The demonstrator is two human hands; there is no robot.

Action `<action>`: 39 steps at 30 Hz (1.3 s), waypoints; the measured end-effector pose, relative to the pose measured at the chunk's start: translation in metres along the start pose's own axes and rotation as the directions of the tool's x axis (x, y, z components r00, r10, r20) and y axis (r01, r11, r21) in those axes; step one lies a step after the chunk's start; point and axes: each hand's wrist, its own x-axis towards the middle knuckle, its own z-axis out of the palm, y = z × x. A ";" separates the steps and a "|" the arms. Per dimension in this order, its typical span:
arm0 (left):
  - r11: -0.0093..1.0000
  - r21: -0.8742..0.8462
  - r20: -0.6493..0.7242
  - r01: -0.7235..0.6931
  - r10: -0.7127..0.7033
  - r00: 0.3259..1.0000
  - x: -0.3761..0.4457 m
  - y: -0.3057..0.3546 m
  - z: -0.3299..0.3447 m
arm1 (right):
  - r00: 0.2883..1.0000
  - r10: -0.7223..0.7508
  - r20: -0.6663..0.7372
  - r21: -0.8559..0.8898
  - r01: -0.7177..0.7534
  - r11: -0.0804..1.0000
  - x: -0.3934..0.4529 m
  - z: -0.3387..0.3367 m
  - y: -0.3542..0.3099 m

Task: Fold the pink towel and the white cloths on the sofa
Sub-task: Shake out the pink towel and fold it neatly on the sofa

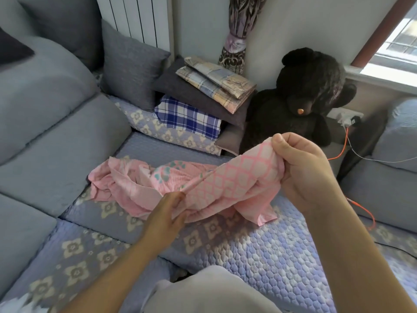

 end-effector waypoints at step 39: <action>0.974 0.212 -0.007 0.075 -0.075 0.997 -0.025 -0.008 -0.089 | 0.750 -0.318 -0.579 -0.541 -0.062 0.838 0.119 -0.093 -0.006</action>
